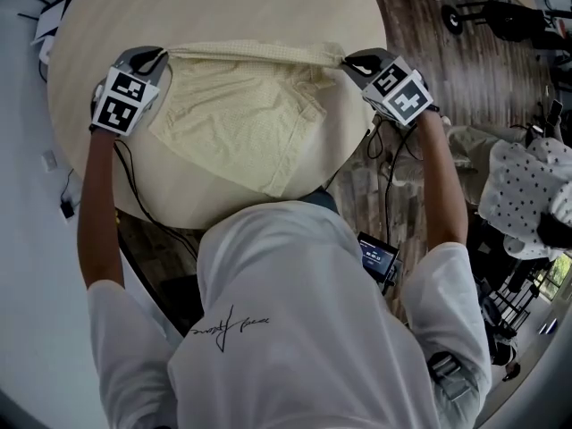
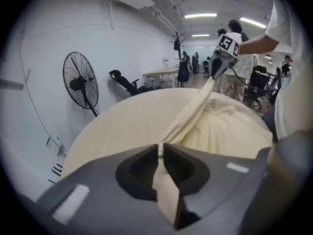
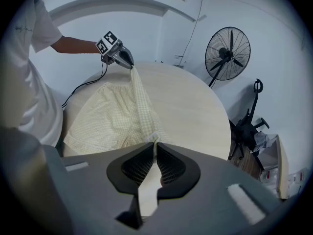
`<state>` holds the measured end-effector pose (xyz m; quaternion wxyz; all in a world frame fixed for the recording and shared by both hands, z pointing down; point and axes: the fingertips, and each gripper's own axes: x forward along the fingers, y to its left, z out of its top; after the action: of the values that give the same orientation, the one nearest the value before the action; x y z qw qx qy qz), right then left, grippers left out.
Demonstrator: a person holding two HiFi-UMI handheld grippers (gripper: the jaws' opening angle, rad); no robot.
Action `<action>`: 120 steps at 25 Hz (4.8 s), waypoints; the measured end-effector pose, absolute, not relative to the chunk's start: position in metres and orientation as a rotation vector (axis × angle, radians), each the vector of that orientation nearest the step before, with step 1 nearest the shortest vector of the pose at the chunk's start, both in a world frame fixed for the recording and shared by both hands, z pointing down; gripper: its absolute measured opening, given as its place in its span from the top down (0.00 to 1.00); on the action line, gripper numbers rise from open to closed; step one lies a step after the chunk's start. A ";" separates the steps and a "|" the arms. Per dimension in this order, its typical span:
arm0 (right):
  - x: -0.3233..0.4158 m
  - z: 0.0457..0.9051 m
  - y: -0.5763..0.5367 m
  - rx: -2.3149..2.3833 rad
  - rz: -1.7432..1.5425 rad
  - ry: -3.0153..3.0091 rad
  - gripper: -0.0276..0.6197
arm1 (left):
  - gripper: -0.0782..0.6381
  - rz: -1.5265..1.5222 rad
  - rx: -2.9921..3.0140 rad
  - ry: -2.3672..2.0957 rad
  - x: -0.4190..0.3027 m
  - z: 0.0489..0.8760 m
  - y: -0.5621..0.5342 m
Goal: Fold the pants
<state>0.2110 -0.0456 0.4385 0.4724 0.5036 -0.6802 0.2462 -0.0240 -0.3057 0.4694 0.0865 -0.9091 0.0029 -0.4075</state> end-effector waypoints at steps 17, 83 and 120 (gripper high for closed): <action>0.149 0.430 -0.016 1.211 0.605 -1.677 0.92 | 0.77 -1.187 -2.695 -0.009 -0.053 0.469 -0.296; -0.086 0.538 0.103 0.816 0.891 -1.899 0.92 | 0.75 -1.342 -2.480 -0.032 -0.157 0.522 -0.243; 0.040 0.464 0.086 0.876 0.677 -2.229 0.96 | 0.81 -1.157 -2.889 0.837 -0.155 0.455 -0.086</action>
<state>0.0397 0.0856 0.4644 0.3205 0.3334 -0.8484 0.2576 -0.1553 -0.0861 0.4545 -0.0407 -0.8957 0.2595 -0.3588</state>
